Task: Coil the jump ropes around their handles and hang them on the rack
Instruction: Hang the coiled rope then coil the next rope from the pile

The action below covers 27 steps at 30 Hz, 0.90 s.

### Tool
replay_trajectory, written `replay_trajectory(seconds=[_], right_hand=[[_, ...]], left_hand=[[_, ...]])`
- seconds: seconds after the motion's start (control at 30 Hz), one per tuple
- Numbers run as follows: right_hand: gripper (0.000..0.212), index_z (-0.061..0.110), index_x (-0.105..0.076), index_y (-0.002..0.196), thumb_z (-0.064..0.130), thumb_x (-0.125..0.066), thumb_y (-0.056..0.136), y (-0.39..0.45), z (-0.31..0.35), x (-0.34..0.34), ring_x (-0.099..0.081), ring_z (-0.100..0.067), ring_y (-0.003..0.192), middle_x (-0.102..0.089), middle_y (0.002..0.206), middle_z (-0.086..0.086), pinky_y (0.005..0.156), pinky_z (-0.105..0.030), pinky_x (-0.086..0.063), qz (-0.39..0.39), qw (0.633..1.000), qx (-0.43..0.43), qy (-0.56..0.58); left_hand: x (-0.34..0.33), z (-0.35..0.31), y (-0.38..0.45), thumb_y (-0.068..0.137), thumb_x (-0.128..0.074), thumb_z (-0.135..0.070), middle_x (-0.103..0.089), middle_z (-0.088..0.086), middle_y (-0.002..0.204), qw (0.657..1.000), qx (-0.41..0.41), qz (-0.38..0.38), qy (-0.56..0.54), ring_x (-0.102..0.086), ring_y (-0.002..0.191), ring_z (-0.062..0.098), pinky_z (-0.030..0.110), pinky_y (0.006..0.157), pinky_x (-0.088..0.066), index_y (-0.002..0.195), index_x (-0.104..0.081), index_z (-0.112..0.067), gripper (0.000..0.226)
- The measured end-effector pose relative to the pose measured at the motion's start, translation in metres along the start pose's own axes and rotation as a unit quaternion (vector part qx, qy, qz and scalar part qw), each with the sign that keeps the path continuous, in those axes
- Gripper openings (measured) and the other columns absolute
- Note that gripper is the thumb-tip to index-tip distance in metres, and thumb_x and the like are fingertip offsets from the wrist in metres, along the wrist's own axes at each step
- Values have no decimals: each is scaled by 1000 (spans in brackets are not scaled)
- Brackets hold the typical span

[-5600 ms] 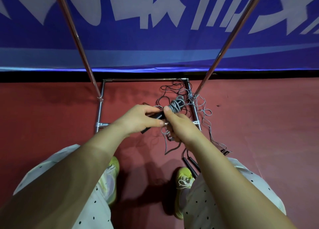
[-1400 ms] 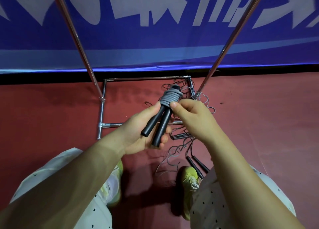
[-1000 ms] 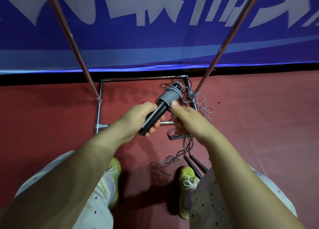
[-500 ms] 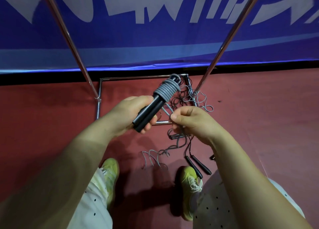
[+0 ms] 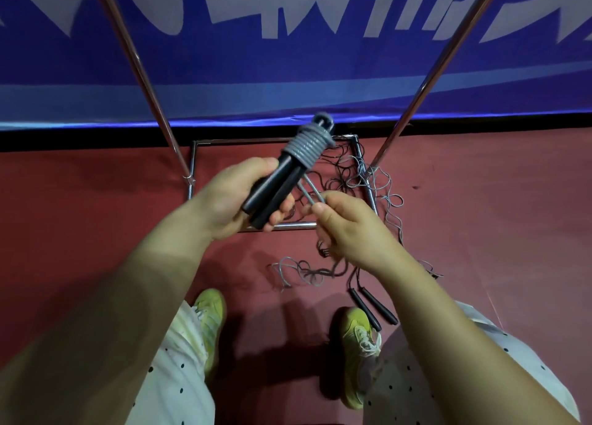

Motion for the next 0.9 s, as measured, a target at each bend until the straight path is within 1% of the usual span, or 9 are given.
replay_trajectory(seconds=[0.1, 0.23, 0.3, 0.33, 0.5, 0.67, 0.77, 0.83, 0.9], right_hand=[[24, 16, -63, 88, 24, -43, 101, 3, -10, 3, -37, -1, 48, -45, 57, 12, 54, -25, -32, -6, 997, -33, -76], [31, 18, -54, 77, 31, -41, 102, 1, -19, -3, -30, -4, 43, -43, 59, 8, 48, -25, -23, 7, 994, -92, 54], [31, 17, -59, 85, 35, -41, 102, -1, -22, 1, -29, -5, 42, -43, 63, 3, 44, -22, -21, -12, 985, -126, 119], [32, 16, -60, 87, 37, -40, 101, -1, -24, 3, -28, -5, 42, -42, 64, 3, 43, -22, -20, -26, 982, -132, 129], [40, 22, -62, 71, 43, -41, 99, -1, -15, 22, -43, 1, 43, -51, 50, 13, 49, -21, -29, -102, 989, -102, -19], [47, 10, -60, 75, 46, -40, 99, -3, -8, 24, -42, -12, 55, -48, 61, 3, 56, -31, -32, -104, 987, -78, -91], [50, 8, -60, 78, 50, -39, 97, -2, -1, 26, -53, -22, 66, -59, 69, -6, 63, -37, -40, -134, 985, -42, -100], [51, 11, -57, 74, 53, -34, 90, -2, 6, 29, -51, -20, 65, -59, 65, 0, 63, -37, -39, -154, 984, -10, -90], [42, 18, -46, 64, 50, -33, 88, -2, 11, 33, -39, -8, 54, -46, 52, 11, 56, -32, -31, -160, 985, 14, -67]], left_hand=[[21, 11, 10, 98, -43, -26, -60, 8, 61, 984, 6, -102, 145, -50, 45, 15, 22, 42, -39, 77, -58, -9, 31], [25, 6, 14, 87, -65, -33, -57, 5, 67, 948, -42, -118, 292, -46, 59, 14, 27, 57, -35, 80, -69, -10, 24], [20, -1, 14, 81, -72, -31, -61, -4, 67, 943, -74, -121, 303, -49, 60, 5, 24, 61, -39, 79, -69, -26, 6], [17, -3, 13, 80, -75, -28, -62, -9, 68, 936, -88, -126, 317, -50, 58, 0, 19, 61, -40, 78, -66, -33, 10], [3, -5, 14, 69, -81, -24, -62, -15, 70, 919, -126, -134, 348, -54, 59, -6, 16, 61, -44, 79, -60, -37, 26], [3, -7, 13, 67, -84, -28, -65, -10, 77, 912, -140, -110, 369, -56, 67, 0, 23, 69, -46, 79, -62, -39, 27], [-3, 1, 12, 71, -79, -29, -65, -11, 70, 956, -119, -60, 262, -58, 62, 0, 19, 59, -47, 87, -62, -29, 23], [-13, 21, 12, 74, -68, -44, -65, -6, 70, 996, -15, 6, 89, -62, 59, 7, 22, 55, -48, 92, -60, -18, 33], [-34, 43, 5, 74, -45, -61, -68, 9, 77, 989, 107, 89, -53, -68, 66, 22, 31, 64, -52, 97, -62, -11, 57]])
Point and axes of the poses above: each hand's wrist, its own y-axis towards the middle knuckle, its own x-axis out of the back of the hand, z = x × y, the point moved 10 cm from there along y, towards the middle knuckle
